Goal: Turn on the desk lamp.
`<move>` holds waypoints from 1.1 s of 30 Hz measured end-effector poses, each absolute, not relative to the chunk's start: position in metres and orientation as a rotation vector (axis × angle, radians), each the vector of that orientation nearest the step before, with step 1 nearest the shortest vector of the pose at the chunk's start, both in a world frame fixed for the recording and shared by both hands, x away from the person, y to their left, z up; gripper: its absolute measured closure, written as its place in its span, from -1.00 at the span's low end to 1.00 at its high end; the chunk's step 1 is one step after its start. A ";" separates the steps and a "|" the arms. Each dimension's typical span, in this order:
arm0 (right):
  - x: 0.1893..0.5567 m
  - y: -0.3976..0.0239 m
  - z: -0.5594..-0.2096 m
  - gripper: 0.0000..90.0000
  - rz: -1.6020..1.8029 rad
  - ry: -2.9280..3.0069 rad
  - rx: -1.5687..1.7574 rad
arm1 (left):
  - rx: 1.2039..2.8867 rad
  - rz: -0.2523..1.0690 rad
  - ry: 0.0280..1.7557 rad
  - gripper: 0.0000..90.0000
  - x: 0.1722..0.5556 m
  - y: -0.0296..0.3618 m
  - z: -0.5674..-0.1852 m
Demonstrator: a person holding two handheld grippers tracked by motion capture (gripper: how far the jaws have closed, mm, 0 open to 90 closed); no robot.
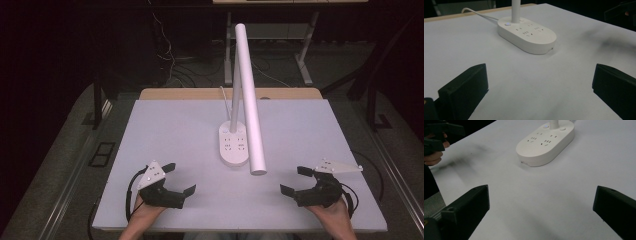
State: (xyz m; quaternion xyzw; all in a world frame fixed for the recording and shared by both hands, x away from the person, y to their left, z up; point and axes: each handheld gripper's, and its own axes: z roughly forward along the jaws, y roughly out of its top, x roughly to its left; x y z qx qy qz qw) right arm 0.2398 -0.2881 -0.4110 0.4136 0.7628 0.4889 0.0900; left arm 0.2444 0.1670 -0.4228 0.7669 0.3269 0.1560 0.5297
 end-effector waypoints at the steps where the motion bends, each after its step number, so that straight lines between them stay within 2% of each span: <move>1: 0.240 -0.289 -0.411 -1.00 1.452 2.267 1.227 | 1.833 0.371 0.781 -1.00 0.244 0.167 -0.423; 33: 0.240 -0.293 -0.409 -1.00 1.429 2.324 1.252 | 1.874 0.330 0.770 -1.00 0.244 0.163 -0.426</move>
